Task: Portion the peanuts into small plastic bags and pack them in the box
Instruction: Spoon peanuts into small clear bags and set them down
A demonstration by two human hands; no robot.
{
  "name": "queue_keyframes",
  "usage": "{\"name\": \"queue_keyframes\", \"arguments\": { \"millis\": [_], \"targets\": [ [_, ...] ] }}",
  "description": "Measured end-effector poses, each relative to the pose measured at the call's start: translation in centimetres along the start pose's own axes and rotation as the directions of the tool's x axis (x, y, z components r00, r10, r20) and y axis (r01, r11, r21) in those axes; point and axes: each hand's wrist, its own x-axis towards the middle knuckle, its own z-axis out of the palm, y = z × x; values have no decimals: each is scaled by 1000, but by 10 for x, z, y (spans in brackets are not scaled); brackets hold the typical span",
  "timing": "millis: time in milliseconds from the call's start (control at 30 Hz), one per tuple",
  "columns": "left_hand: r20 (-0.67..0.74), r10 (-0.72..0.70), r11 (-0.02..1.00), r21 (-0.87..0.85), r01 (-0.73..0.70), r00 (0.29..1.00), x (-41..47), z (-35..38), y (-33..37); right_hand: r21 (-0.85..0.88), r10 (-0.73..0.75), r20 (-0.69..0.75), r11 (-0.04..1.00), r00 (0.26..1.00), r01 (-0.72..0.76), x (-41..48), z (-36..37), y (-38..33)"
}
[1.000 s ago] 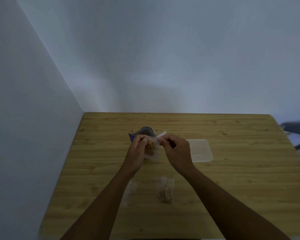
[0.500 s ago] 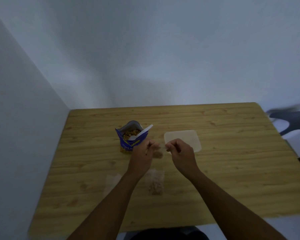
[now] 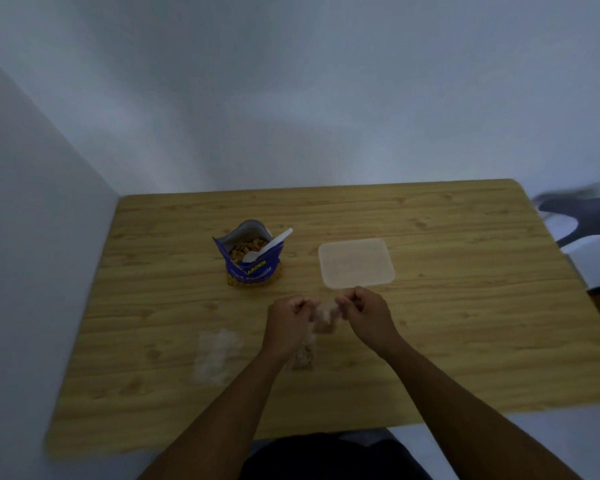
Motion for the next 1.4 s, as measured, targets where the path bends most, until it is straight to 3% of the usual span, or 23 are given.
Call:
{"name": "queue_keyframes", "arguments": {
  "millis": [100,367,433,533,667,800,967,1067,1233,1400],
  "targets": [
    [18,-68,998,3,68,998,-4,7,-13,2,80,24,997,997,-80,-4,4,10],
    [-26,-124,977,169,127,992,-12,0,-42,-236,127,28,965,992,-117,-9,23,37],
    [-83,-104,965,232,121,991,-13,-16,-46,-306,75,-40,948,996,-83,-10,26,39],
    [-196,-69,961,251,118,978,-19,-51,-58,-402,-149,-71,909,986,108,-14,38,35],
    [-331,-45,933,324,159,942,-25,-94,-88,-360,-234,142,893,962,270,-23,77,9],
    [-318,-90,900,380,214,944,-32,-117,-107,-364,-268,354,843,896,396,-29,130,-9],
    [-263,-104,865,453,217,959,-33,-126,-124,-484,-219,453,754,864,445,-26,173,-28],
    [-241,-86,882,433,186,967,-32,-125,-133,-533,-196,438,730,878,428,-24,188,-27],
    [-232,-78,902,398,168,970,-28,-126,-140,-489,-148,378,806,914,333,-23,200,-26],
    [-225,-59,903,404,148,973,-26,-127,-145,-446,-206,287,835,935,321,-28,199,-23]
  ]
}}
